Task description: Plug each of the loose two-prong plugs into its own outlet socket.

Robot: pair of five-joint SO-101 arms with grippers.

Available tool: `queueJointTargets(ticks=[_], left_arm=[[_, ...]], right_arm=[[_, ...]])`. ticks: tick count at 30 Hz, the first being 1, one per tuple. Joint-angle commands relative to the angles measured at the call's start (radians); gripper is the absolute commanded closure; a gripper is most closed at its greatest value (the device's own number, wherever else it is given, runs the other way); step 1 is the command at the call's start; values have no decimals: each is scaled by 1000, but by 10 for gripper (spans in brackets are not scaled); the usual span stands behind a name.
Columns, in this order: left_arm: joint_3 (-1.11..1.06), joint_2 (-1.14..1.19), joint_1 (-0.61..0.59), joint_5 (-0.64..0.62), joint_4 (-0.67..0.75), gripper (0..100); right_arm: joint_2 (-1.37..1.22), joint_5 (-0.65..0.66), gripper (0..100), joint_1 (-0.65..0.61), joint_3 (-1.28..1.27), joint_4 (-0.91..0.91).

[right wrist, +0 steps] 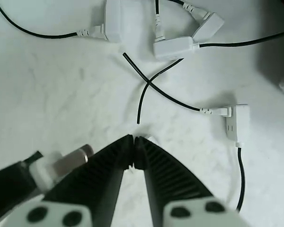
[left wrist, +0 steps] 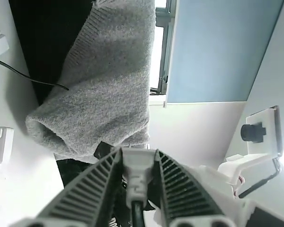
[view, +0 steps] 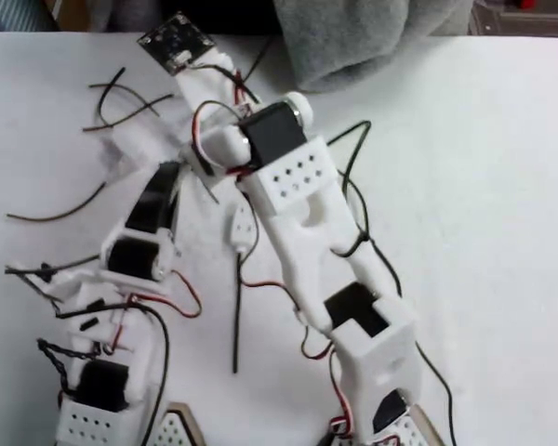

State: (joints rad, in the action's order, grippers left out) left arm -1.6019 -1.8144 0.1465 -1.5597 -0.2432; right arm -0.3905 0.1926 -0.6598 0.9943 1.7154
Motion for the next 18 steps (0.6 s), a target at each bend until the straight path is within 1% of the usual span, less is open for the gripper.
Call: queueJointTargets(ticks=[1,8,11,15,18], left_arm=[[8,-4,13,-6,-2,974],[8,-4,10,-6,-2,974],[8,-4,8,-6,-2,974],[8,-4,7,-6,-2,973],[8,-4,-12,-6,3,973]], right_arm=[[8,-3,979,-12,35,-56],[12,-2,979,-7,34,-53],[19,2,979,-4,43,-2],[65,55,979,2,-20,5],[127,63,979,12,-100,4]])
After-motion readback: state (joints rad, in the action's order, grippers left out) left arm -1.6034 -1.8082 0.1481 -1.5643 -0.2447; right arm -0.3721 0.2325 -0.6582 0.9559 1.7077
